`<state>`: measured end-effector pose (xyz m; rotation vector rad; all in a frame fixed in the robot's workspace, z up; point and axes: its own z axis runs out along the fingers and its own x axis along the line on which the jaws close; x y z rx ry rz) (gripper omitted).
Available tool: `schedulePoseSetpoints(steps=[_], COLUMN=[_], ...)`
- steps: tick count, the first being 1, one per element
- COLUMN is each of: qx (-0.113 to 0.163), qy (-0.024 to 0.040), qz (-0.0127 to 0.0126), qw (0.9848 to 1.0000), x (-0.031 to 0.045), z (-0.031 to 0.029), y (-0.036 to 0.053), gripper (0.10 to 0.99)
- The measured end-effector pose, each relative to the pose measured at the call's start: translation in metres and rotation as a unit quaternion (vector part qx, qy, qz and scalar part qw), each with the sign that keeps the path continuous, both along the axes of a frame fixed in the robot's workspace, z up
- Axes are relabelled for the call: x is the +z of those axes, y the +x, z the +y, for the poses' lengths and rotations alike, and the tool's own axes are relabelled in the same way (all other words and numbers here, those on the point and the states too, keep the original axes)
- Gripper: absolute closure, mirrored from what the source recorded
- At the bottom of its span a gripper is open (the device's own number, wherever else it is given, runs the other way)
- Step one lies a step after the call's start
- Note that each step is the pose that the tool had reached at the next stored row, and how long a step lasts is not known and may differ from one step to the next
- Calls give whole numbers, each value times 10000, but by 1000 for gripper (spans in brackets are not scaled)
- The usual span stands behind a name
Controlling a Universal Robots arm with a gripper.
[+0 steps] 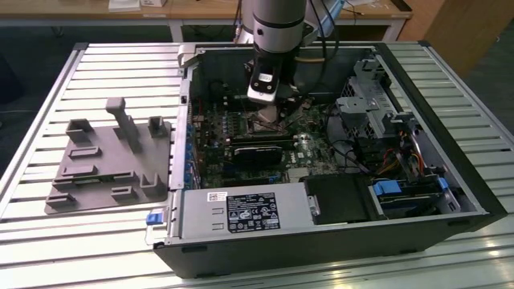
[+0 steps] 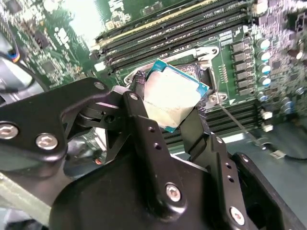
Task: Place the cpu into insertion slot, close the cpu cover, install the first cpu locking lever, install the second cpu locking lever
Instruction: 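Place the cpu into insertion slot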
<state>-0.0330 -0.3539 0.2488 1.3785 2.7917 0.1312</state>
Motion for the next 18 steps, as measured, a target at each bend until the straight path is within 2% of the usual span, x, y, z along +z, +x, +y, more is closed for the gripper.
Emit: schedulePoseSetpoints(steps=[5,9,14,18], qx=[-458,-817,-1272,-1628], qy=[0,0,0,0], qz=[0,0,0,0], qw=[9990,9967,9919,9867], x=[-41,-68,-88,-104], z=[0,0,0,0], y=[0,0,0,0], gripper=[549,549,549,549])
